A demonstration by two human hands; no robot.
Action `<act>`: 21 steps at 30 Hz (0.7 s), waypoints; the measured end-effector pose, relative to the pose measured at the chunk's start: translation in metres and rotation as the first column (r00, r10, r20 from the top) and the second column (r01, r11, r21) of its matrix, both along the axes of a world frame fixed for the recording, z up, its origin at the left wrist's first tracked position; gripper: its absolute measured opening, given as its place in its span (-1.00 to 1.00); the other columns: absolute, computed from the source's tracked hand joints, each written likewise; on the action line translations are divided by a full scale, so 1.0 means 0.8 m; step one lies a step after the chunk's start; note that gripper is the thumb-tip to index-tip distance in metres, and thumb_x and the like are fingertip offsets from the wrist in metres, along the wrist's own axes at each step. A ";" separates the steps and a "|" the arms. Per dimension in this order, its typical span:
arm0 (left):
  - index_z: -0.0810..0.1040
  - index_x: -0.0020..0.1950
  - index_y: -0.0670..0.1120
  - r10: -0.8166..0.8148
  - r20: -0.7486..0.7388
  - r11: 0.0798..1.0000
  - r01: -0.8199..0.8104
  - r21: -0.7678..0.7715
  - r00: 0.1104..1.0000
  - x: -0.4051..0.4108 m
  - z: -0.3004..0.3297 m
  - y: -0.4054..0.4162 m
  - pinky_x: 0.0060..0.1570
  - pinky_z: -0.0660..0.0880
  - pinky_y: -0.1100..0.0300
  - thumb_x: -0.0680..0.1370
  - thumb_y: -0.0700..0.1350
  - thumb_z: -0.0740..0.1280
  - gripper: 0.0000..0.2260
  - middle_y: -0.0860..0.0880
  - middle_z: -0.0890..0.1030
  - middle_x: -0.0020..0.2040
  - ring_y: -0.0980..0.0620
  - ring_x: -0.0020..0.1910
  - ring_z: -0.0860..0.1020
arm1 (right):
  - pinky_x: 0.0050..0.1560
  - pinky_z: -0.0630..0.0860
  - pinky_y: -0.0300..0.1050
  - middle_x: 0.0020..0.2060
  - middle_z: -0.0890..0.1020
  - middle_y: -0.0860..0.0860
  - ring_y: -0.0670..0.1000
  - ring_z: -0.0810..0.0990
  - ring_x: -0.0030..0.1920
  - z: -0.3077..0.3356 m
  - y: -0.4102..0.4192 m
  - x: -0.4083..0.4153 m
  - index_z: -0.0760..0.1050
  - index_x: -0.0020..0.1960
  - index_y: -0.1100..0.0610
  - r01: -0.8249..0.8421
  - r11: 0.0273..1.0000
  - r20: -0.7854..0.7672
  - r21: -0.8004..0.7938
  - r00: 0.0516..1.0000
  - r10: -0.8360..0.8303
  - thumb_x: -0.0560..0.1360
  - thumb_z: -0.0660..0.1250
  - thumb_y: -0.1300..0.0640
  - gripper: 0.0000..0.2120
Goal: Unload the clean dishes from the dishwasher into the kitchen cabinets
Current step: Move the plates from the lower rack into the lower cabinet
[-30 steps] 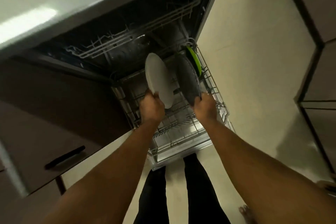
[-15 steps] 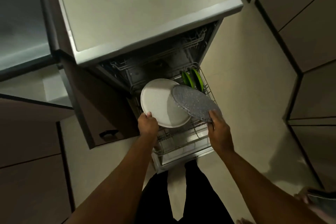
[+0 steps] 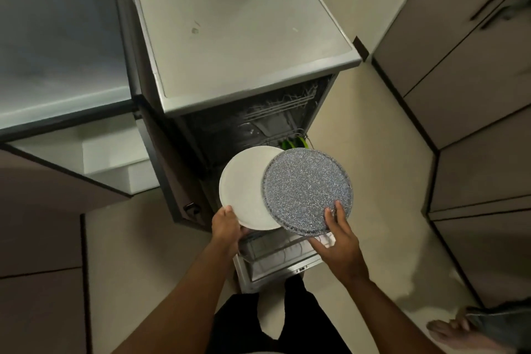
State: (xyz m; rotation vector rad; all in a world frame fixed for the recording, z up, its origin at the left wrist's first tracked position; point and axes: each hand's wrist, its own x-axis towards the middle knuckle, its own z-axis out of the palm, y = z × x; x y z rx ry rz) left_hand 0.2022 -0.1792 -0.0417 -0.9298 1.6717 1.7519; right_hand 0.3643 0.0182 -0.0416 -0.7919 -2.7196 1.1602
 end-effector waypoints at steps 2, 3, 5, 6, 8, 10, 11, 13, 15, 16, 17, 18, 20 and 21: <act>0.44 0.30 -0.20 -0.026 -0.019 1.000 0.026 0.006 0.999 0.004 0.015 -0.012 -0.46 0.57 0.17 0.71 -0.14 0.02 -0.71 -0.19 0.55 0.15 -0.10 0.03 0.54 | 0.45 0.32 0.02 0.56 0.16 -0.11 -0.05 0.26 0.51 0.010 -0.016 0.005 0.33 0.50 0.12 0.042 0.997 0.000 -0.066 0.999 -0.042 0.34 0.59 0.07 -0.19; 0.44 0.29 -0.20 -0.037 -0.024 0.999 0.037 -0.001 0.999 0.007 0.020 -0.016 -0.47 0.57 0.18 0.71 -0.14 0.02 -0.72 -0.19 0.55 0.14 -0.07 -0.02 0.55 | 0.46 0.31 0.05 0.56 0.15 -0.12 -0.06 0.25 0.51 0.014 -0.022 0.007 0.33 0.50 0.11 0.046 0.996 -0.006 -0.074 0.999 -0.047 0.34 0.59 0.06 -0.19; 0.48 0.19 -0.16 -0.052 -0.036 0.999 0.053 0.003 0.998 0.015 0.028 -0.025 -0.50 0.55 0.23 0.71 -0.14 0.03 -0.75 -0.16 0.56 0.09 0.01 -0.13 0.55 | 0.46 0.32 0.11 0.56 0.15 -0.13 -0.05 0.24 0.51 0.021 -0.030 0.012 0.33 0.50 0.09 0.038 0.997 -0.012 -0.062 0.999 -0.039 0.34 0.58 0.05 -0.20; 0.49 0.09 -0.13 -0.050 -0.039 0.999 0.050 0.009 0.998 0.019 0.033 -0.029 -0.50 0.55 0.24 0.71 -0.14 0.03 -0.75 -0.13 0.57 0.04 0.03 -0.15 0.54 | 0.45 0.31 0.13 0.56 0.15 -0.12 -0.03 0.23 0.52 0.024 -0.032 0.015 0.33 0.51 0.09 0.031 0.998 -0.015 -0.049 0.999 -0.032 0.34 0.57 0.05 -0.20; 0.48 -0.05 -0.07 -0.033 -0.051 0.999 0.033 0.005 0.998 0.027 0.046 -0.036 -0.39 0.59 0.18 0.71 -0.12 0.03 -0.73 -0.07 0.58 -0.06 0.02 -0.15 0.55 | 0.45 0.31 0.14 0.56 0.15 -0.10 0.01 0.23 0.52 0.034 -0.034 0.020 0.31 0.51 0.09 -0.002 1.000 -0.027 -0.008 1.000 0.002 0.34 0.55 -0.01 -0.19; 0.50 0.01 -0.11 -0.008 -0.072 1.000 0.009 0.006 0.997 0.036 0.059 -0.044 -0.16 0.59 0.03 0.71 -0.10 0.05 -0.74 -0.08 0.59 -0.06 -0.06 -0.10 0.56 | 0.47 0.27 0.05 0.57 0.11 -0.12 0.00 0.21 0.53 0.047 -0.035 0.024 0.27 0.52 0.07 -0.045 0.999 -0.029 0.004 0.999 0.045 0.33 0.49 -0.13 -0.15; 0.52 0.06 -0.16 0.001 -0.079 1.000 -0.002 -0.009 0.997 0.041 0.063 -0.048 -0.09 0.57 -0.03 0.71 -0.09 0.06 -0.73 -0.14 0.60 -0.03 -0.09 -0.09 0.55 | 0.47 0.24 0.00 0.57 0.09 -0.13 -0.01 0.19 0.54 0.053 -0.036 0.026 0.25 0.53 0.07 -0.069 0.998 -0.034 0.002 0.997 0.069 0.31 0.47 -0.17 -0.12; 0.54 0.13 -0.25 0.041 -0.099 0.998 -0.046 -0.043 0.994 0.053 0.071 -0.058 -0.12 0.52 0.03 0.70 -0.09 0.08 -0.68 -0.27 0.59 -0.01 -0.12 -0.14 0.52 | 0.47 0.20 -0.04 0.57 0.07 -0.13 -0.02 0.16 0.54 0.065 -0.041 0.029 0.24 0.54 0.09 -0.103 0.995 -0.038 0.010 0.994 0.104 0.30 0.44 -0.22 -0.10; 0.52 0.18 -0.31 0.072 -0.099 0.996 -0.077 -0.048 0.993 0.064 0.074 -0.070 -0.35 0.49 0.15 0.70 -0.07 0.09 -0.66 -0.25 0.55 -0.07 -0.10 -0.26 0.50 | 0.47 0.19 -0.03 0.57 0.08 -0.12 -0.02 0.16 0.54 0.075 -0.046 0.033 0.27 0.53 0.09 -0.119 0.993 -0.053 0.018 0.991 0.120 0.28 0.41 -0.29 -0.07; 0.51 0.17 -0.32 0.096 -0.099 0.994 -0.100 -0.044 0.991 0.070 0.075 -0.075 -0.41 0.48 0.18 0.70 -0.07 0.10 -0.66 -0.22 0.54 -0.10 -0.09 -0.30 0.49 | 0.47 0.19 -0.02 0.57 0.09 -0.12 -0.03 0.15 0.54 0.080 -0.049 0.035 0.28 0.52 0.10 -0.130 0.991 -0.068 0.026 0.989 0.132 0.27 0.41 -0.31 -0.06; 0.51 0.17 -0.33 0.128 -0.104 0.991 -0.132 -0.032 0.986 0.077 0.079 -0.082 -0.38 0.50 0.15 0.69 -0.08 0.11 -0.66 -0.20 0.54 -0.12 -0.09 -0.28 0.50 | 0.47 0.18 -0.03 0.57 0.09 -0.11 -0.05 0.14 0.53 0.085 -0.054 0.039 0.29 0.52 0.11 -0.141 0.990 -0.073 0.026 0.987 0.142 0.26 0.42 -0.30 -0.06; 0.51 0.16 -0.32 0.157 -0.113 0.987 -0.160 -0.021 0.981 0.084 0.083 -0.087 -0.26 0.54 0.07 0.69 -0.09 0.12 -0.68 -0.18 0.55 -0.13 -0.10 -0.23 0.52 | 0.47 0.16 -0.06 0.57 0.09 -0.11 -0.07 0.13 0.52 0.089 -0.058 0.041 0.29 0.51 0.11 -0.150 0.988 -0.071 0.027 0.986 0.151 0.26 0.43 -0.28 -0.07; 0.53 0.12 -0.28 0.188 -0.129 0.981 -0.192 -0.019 0.974 0.096 0.088 -0.101 0.02 0.56 -0.09 0.69 -0.10 0.14 -0.71 -0.13 0.57 -0.14 -0.10 -0.11 0.54 | 0.46 0.12 -0.11 0.57 0.09 -0.11 -0.10 0.12 0.51 0.097 -0.068 0.047 0.29 0.52 0.11 -0.180 0.983 -0.081 0.019 0.980 0.181 0.27 0.42 -0.25 -0.08; 0.54 0.06 -0.23 0.186 -0.137 0.981 -0.191 -0.022 0.973 0.102 0.089 -0.109 0.10 0.54 -0.14 0.68 -0.09 0.15 -0.74 -0.11 0.59 -0.13 -0.11 -0.07 0.56 | 0.45 0.12 -0.13 0.57 0.07 -0.12 -0.11 0.12 0.51 0.102 -0.074 0.050 0.27 0.52 0.11 -0.198 0.980 -0.094 0.007 0.976 0.197 0.27 0.42 -0.25 -0.08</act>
